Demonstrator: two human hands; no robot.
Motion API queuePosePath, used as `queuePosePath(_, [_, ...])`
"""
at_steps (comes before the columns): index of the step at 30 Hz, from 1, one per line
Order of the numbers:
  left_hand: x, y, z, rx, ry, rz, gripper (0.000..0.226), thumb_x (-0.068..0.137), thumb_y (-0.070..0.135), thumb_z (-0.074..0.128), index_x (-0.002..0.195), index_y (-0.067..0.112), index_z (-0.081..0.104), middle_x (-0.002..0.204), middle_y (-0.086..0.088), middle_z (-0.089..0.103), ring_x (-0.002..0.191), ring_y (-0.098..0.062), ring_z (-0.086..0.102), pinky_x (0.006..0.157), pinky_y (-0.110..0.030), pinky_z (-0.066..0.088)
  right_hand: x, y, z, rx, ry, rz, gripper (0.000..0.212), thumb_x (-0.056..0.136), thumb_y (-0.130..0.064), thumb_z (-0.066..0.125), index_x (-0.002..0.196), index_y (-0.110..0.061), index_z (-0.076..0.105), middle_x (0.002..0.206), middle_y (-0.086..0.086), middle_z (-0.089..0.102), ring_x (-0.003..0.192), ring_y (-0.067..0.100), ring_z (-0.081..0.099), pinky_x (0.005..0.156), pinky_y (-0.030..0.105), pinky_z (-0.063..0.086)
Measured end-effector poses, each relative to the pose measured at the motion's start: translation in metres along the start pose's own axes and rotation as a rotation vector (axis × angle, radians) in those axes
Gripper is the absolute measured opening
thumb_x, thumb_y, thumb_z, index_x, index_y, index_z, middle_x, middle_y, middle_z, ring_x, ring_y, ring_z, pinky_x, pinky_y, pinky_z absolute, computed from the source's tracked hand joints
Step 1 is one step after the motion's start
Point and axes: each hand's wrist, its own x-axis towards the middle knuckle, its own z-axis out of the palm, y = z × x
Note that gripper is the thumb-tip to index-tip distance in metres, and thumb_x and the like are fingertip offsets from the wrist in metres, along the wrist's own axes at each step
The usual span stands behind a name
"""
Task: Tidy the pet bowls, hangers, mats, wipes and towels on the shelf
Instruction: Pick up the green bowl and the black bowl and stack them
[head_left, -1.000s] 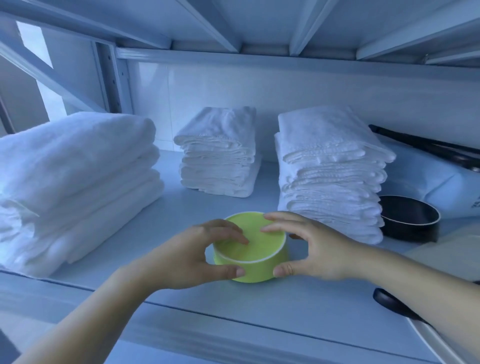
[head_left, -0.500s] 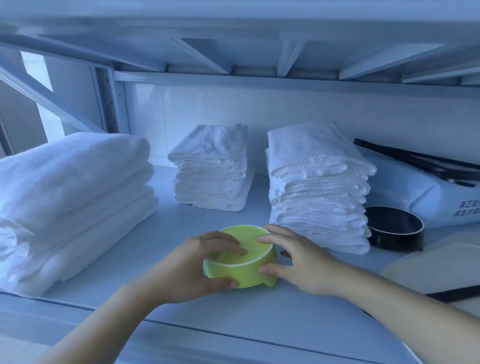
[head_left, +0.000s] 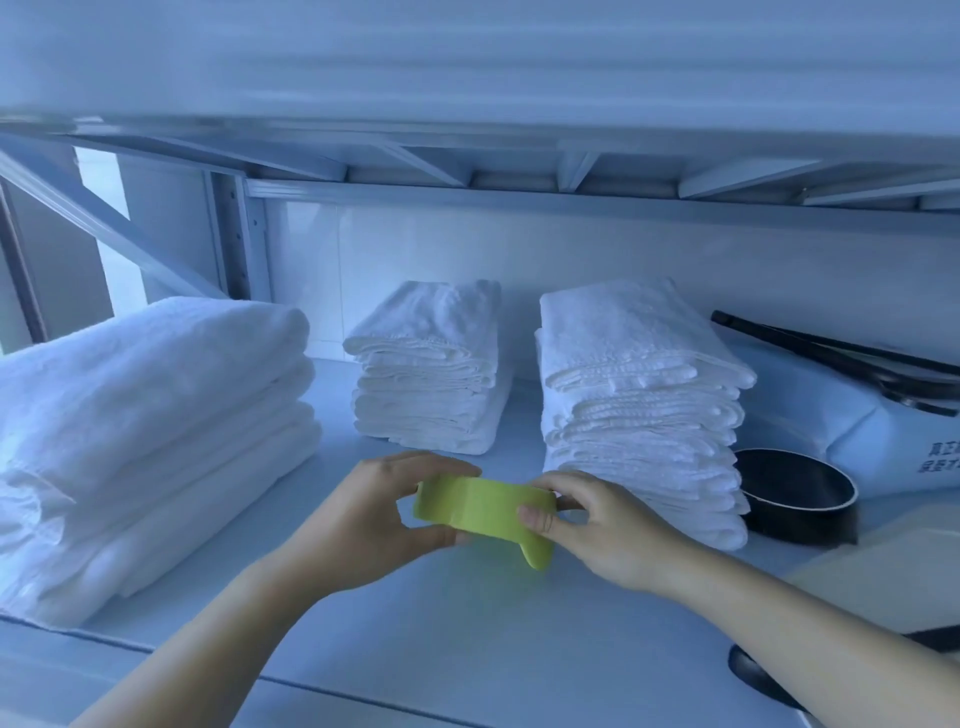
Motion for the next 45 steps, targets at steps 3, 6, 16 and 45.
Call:
queuePosePath(3, [0.012, 0.006, -0.008, -0.002, 0.01, -0.046, 0.041, 0.07, 0.04, 0.077, 0.107, 0.048, 0.061, 0.109, 0.029, 0.06, 0.103, 0.006, 0.056, 0.084, -0.003, 0.041, 0.0, -0.005, -0.006, 0.019, 0.022, -0.076, 0.037, 0.078, -0.061, 0.051, 0.106, -0.038, 0.061, 0.115, -0.017, 0.059, 0.111, -0.006, 0.052, 0.096, 0.025, 0.045])
queuePosePath(6, [0.026, 0.007, -0.016, -0.01, 0.031, -0.08, 0.031, 0.073, 0.037, 0.076, 0.097, 0.052, 0.063, 0.105, 0.032, 0.062, 0.103, 0.007, 0.055, 0.08, -0.006, 0.043, -0.002, -0.008, -0.012, 0.045, 0.037, -0.118, 0.021, 0.085, -0.046, 0.057, 0.105, -0.043, 0.059, 0.116, -0.024, 0.058, 0.114, -0.007, 0.048, 0.095, 0.025, 0.047])
queuePosePath(16, [0.048, -0.004, -0.001, 0.029, 0.025, -0.063, 0.032, 0.088, 0.025, 0.062, 0.097, 0.055, 0.06, 0.098, 0.033, 0.062, 0.097, 0.011, 0.056, 0.085, -0.009, 0.041, -0.008, -0.005, -0.014, 0.11, 0.024, -0.111, 0.049, 0.079, -0.037, 0.071, 0.112, -0.058, 0.042, 0.118, -0.026, 0.056, 0.108, -0.012, 0.051, 0.093, 0.021, 0.049])
queuePosePath(45, [0.037, -0.043, 0.045, -0.132, 0.124, -0.036, 0.061, 0.085, 0.056, 0.04, 0.142, 0.037, 0.032, 0.144, 0.023, 0.033, 0.135, 0.004, 0.026, 0.109, -0.017, 0.023, 0.018, 0.004, -0.016, -0.348, 0.156, -0.49, 0.051, 0.068, -0.038, 0.08, 0.111, -0.039, 0.051, 0.132, -0.03, 0.043, 0.129, -0.007, 0.035, 0.103, 0.012, 0.03])
